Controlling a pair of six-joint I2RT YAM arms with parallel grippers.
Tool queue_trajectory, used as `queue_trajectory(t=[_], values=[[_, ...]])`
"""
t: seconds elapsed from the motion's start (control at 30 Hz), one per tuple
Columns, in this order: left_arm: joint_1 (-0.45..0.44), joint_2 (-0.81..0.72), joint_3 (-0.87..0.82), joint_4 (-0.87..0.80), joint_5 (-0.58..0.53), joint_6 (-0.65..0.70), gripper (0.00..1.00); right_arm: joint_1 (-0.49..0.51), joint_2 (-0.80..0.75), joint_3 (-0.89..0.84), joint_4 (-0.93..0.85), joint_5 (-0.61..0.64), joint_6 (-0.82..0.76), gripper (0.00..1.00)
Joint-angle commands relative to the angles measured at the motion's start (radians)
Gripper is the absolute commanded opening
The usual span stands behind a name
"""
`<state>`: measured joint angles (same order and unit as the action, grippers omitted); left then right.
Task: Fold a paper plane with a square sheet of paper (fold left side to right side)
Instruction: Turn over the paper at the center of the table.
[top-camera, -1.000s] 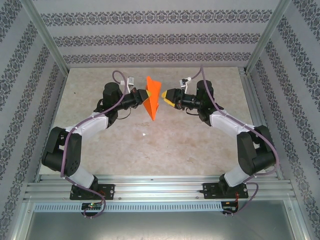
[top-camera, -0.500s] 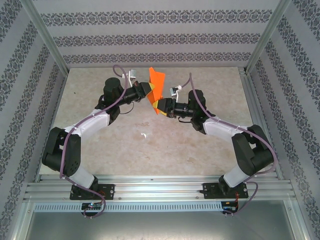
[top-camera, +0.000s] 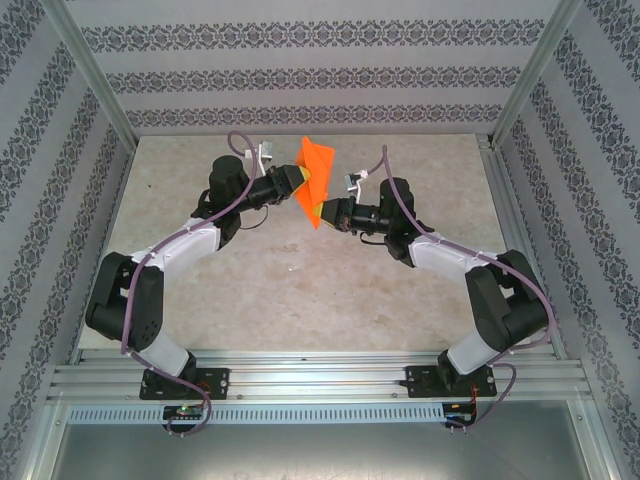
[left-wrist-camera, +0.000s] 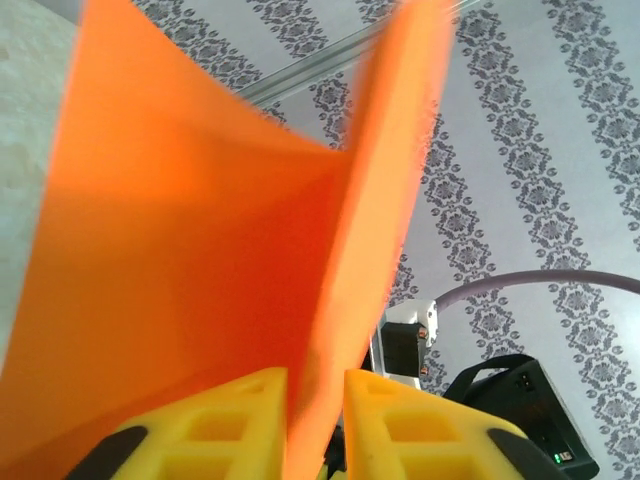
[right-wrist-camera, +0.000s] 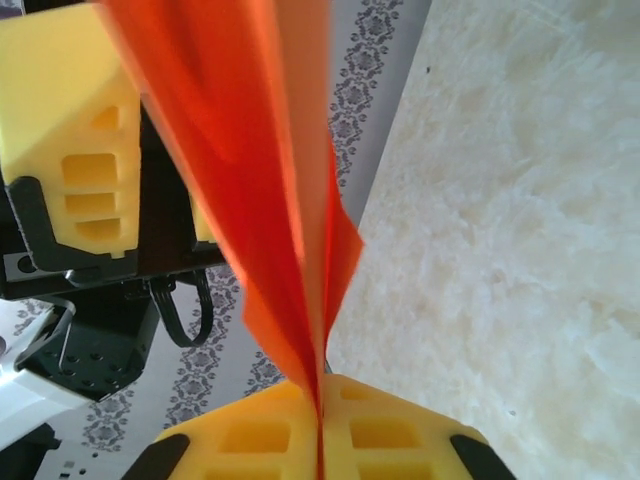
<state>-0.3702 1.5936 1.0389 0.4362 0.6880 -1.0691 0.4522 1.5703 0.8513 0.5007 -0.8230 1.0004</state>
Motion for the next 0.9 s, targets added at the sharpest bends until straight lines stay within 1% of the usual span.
queue_trajectory(t=[0.0, 0.07, 0.13, 0.17, 0.23, 0.27, 0.37, 0.47, 0.5, 0.57, 0.67, 0.8, 0.83, 0.87], values=[[0.032, -0.057, 0.024, -0.079, -0.009, 0.071, 0.31, -0.015, -0.068, -0.002, -0.211, 0.065, -0.170, 0.05], [0.061, -0.101, 0.027, -0.146, -0.005, 0.114, 0.34, -0.015, -0.096, 0.028, -0.406, 0.136, -0.293, 0.04], [0.089, -0.152, 0.037, -0.241, -0.018, 0.174, 0.42, -0.001, -0.115, 0.096, -0.667, 0.284, -0.449, 0.04], [0.103, -0.180, 0.043, -0.308, -0.035, 0.217, 0.49, 0.017, -0.119, 0.143, -0.812, 0.398, -0.534, 0.04], [0.127, -0.233, 0.056, -0.448, -0.093, 0.304, 0.54, 0.070, -0.096, 0.244, -1.063, 0.659, -0.638, 0.05], [0.139, -0.260, 0.064, -0.527, -0.139, 0.348, 0.56, 0.097, -0.064, 0.298, -1.167, 0.804, -0.672, 0.05], [0.176, -0.333, 0.065, -0.704, -0.286, 0.433, 0.59, 0.189, 0.050, 0.413, -1.394, 1.155, -0.690, 0.05], [0.198, -0.383, 0.050, -0.813, -0.409, 0.479, 0.61, 0.260, 0.184, 0.513, -1.536, 1.388, -0.667, 0.05], [0.200, -0.394, 0.043, -0.834, -0.446, 0.492, 0.61, 0.282, 0.226, 0.543, -1.572, 1.441, -0.658, 0.05], [0.201, -0.407, 0.026, -0.856, -0.482, 0.505, 0.61, 0.327, 0.322, 0.606, -1.637, 1.544, -0.649, 0.06], [0.205, -0.407, 0.002, -0.860, -0.488, 0.508, 0.61, 0.366, 0.445, 0.679, -1.695, 1.635, -0.631, 0.05], [0.205, -0.408, -0.019, -0.855, -0.484, 0.508, 0.62, 0.395, 0.560, 0.732, -1.703, 1.649, -0.636, 0.06], [0.206, -0.406, -0.020, -0.856, -0.484, 0.510, 0.62, 0.401, 0.583, 0.742, -1.707, 1.644, -0.639, 0.08], [0.206, -0.406, -0.022, -0.861, -0.486, 0.512, 0.62, 0.408, 0.612, 0.754, -1.712, 1.637, -0.644, 0.12]])
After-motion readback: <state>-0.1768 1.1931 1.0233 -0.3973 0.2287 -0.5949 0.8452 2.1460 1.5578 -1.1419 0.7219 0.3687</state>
